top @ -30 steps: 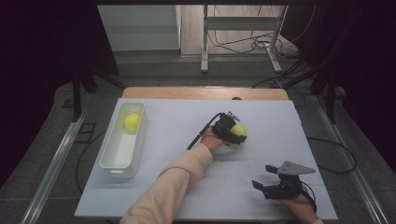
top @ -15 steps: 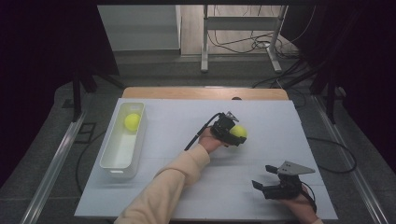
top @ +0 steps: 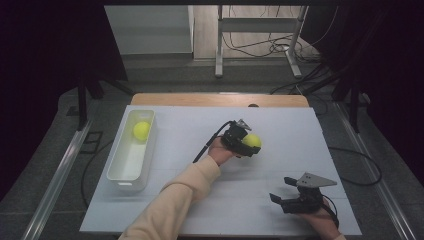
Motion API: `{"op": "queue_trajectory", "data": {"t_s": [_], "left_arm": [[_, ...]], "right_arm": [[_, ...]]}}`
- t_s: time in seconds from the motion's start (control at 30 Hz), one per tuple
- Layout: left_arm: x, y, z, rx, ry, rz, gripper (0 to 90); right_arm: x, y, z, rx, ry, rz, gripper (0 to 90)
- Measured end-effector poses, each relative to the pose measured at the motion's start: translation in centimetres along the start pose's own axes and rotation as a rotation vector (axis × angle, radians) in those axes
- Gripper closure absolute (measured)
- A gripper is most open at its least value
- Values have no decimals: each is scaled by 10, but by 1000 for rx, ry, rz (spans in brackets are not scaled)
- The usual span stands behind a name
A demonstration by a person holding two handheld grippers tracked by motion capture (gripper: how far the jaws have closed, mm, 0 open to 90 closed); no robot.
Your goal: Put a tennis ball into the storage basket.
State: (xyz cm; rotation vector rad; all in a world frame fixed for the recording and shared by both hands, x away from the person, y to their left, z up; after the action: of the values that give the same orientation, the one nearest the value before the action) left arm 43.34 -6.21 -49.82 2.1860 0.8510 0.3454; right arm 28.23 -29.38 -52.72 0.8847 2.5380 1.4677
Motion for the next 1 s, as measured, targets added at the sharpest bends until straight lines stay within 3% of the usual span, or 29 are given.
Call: {"op": "queue_trajectory", "data": {"t_s": [0.53, 1.0], "left_arm": [[5, -5, -21, -25, 15, 10, 261], [11, -13, -42, -48, 27, -9, 261]], "right_arm": [[0, 1, -1, -15, -3, 0, 144], [2, 2, -1, -16, -3, -4, 143]]}}
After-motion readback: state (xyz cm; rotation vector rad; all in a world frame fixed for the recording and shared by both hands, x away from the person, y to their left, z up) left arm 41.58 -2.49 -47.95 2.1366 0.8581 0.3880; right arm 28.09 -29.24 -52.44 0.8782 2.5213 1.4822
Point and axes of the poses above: each handheld gripper's, and its own axes: z roughly forward along the jaws, y roughly out of its top, x roughly to its left, the point moved 2 cm from there along z, roughly forward along the jaws, and after that the axes turned 13 degrees about y, right-handed, at the moved point
